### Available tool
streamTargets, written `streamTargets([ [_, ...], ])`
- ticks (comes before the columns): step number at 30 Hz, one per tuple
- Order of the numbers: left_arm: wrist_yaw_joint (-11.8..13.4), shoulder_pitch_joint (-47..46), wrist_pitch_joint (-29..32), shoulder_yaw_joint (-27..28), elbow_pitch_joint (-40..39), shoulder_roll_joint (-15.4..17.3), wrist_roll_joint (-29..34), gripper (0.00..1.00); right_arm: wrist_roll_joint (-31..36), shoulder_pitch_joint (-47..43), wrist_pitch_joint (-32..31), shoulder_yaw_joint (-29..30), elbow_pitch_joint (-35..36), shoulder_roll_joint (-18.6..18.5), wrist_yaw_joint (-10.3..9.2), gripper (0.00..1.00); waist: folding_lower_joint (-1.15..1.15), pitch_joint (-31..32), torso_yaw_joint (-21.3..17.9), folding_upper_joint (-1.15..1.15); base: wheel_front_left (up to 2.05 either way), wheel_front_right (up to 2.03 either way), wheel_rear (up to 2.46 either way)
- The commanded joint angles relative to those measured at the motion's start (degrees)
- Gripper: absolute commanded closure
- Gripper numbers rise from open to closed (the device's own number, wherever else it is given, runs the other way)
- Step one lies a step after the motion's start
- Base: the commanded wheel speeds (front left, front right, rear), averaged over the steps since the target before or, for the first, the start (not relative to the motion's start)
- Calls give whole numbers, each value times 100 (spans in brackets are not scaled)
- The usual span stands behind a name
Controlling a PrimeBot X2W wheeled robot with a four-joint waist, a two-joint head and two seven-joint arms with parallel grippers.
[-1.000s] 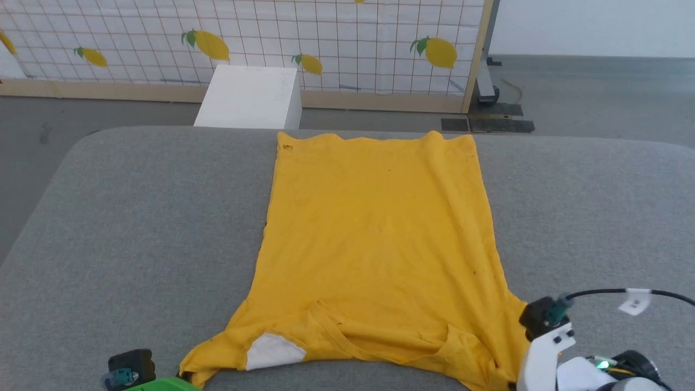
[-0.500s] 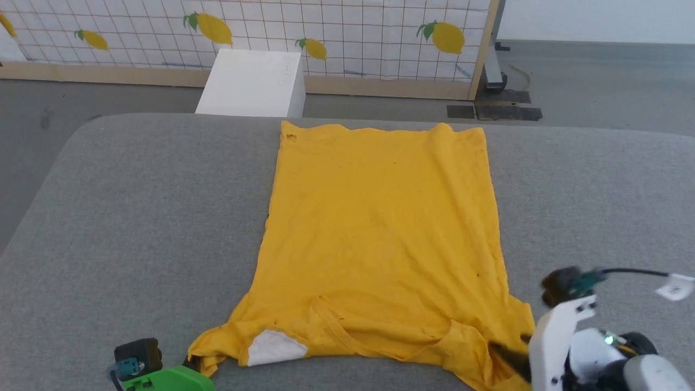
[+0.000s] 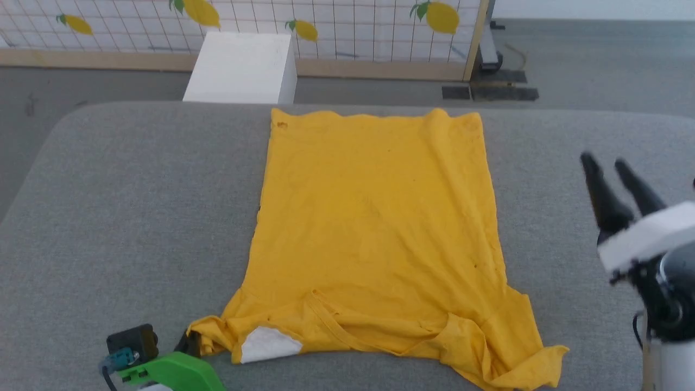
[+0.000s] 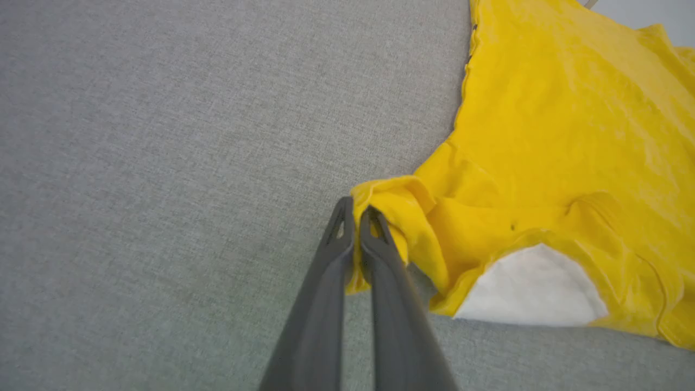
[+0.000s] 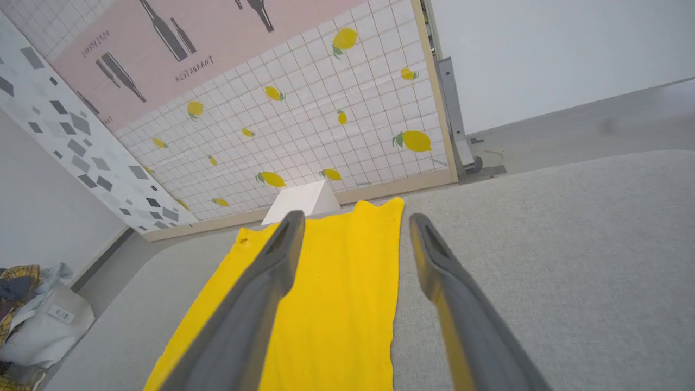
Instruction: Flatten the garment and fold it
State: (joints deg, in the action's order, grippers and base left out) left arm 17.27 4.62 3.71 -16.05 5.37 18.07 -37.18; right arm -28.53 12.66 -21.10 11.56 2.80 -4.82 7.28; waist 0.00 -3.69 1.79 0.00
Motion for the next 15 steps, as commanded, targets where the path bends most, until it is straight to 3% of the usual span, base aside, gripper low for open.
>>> streamTargets([
  [1, 58, -91, -76, 28, -136, 7, 71, 100, 72, 411, 193, 70, -190, 46, 21, 0, 0, -353, 9, 0, 0, 0, 0],
  [8, 199, -342, -228, 6, -691, -145, 170, 100, 722, 2207, 265, 221, -1287, -182, 21, 0, 0, -1428, 336, 0, 0, 0, 0],
  [10, 232, -474, -318, 10, -881, -214, 199, 100, 1071, 3131, -26, 169, -1821, -414, 21, 0, 0, -1926, 544, 0, 0, 0, 0],
  [15, 254, -641, -451, -31, -1133, -321, 255, 100, 1731, 4425, -707, 73, -2605, -755, 21, 0, 0, -2596, 931, 0, 0, 0, 0],
])
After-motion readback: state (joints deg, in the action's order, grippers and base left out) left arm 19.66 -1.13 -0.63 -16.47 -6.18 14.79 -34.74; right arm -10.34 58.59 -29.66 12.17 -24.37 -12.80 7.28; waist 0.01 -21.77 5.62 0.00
